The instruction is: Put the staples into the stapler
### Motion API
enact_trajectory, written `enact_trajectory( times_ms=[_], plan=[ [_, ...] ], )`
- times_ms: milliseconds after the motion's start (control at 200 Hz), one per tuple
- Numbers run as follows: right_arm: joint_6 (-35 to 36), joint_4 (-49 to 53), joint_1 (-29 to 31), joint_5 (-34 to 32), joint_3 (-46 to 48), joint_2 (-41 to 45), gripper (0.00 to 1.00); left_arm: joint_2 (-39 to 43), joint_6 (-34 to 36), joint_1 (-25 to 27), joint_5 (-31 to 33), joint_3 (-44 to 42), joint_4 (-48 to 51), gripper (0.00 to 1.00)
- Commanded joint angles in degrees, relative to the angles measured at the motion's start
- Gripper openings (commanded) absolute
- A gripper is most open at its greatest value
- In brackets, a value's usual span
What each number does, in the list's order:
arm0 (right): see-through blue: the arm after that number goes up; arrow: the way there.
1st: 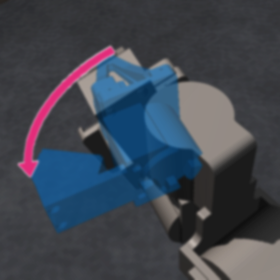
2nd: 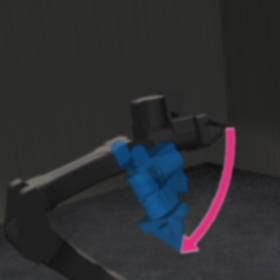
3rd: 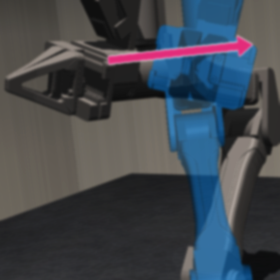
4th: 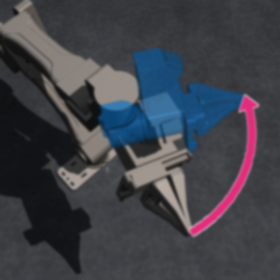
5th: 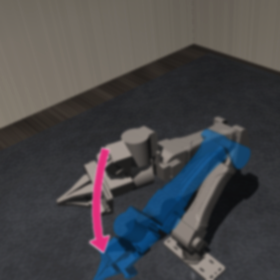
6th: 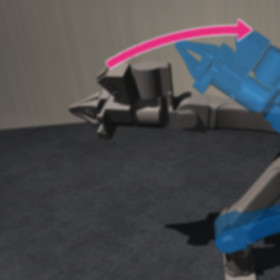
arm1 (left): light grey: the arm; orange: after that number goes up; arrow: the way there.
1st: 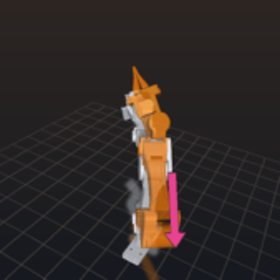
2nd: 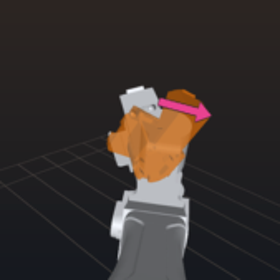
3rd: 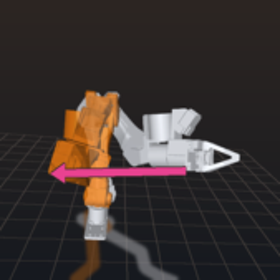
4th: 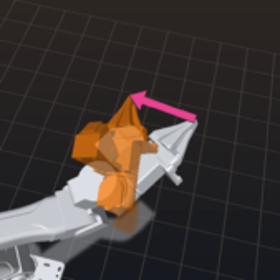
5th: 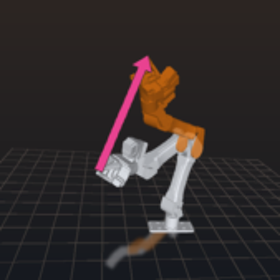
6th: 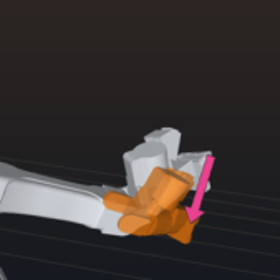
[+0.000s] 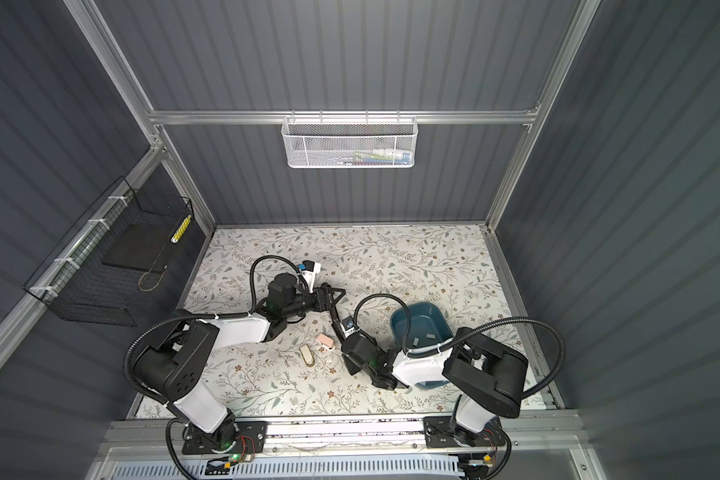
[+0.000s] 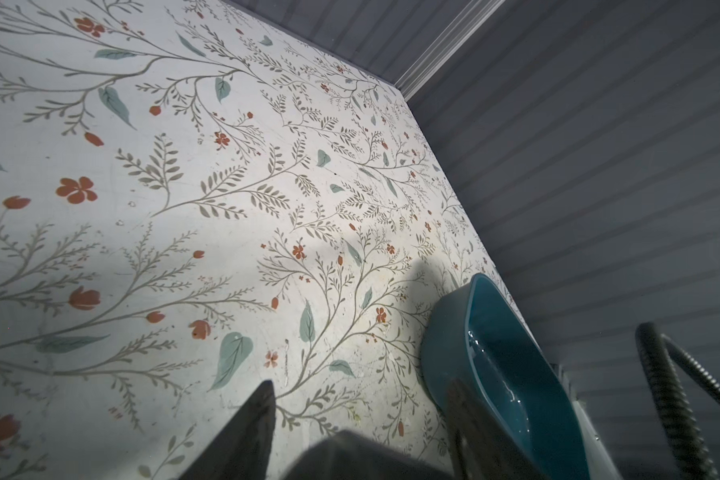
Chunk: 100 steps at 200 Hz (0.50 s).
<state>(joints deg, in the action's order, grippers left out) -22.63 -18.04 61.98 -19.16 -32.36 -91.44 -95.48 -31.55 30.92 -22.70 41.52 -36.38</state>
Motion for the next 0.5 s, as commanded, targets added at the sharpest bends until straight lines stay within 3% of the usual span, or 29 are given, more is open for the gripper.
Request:
enact_trajectory(
  times_ms=[0,245,395,495],
  plan=[
    [0.9,-2.35,0.29,-1.9,2.07,0.52,0.01,1.38,5.51,0.14,5.89,-0.02,5.06,0.64],
    [0.2,-7.0,0.29,-2.14,4.49,0.2,0.02,3.07,11.62,5.12,12.56,2.22,11.77,0.63],
    [-1.18,-7.84,0.42,0.34,4.57,-0.67,0.0,4.36,12.47,5.58,13.49,1.76,12.01,0.62],
    [-1.51,-10.23,0.39,-1.09,5.83,-1.35,0.05,5.58,13.28,6.21,13.74,1.19,11.6,0.62]
  ],
)
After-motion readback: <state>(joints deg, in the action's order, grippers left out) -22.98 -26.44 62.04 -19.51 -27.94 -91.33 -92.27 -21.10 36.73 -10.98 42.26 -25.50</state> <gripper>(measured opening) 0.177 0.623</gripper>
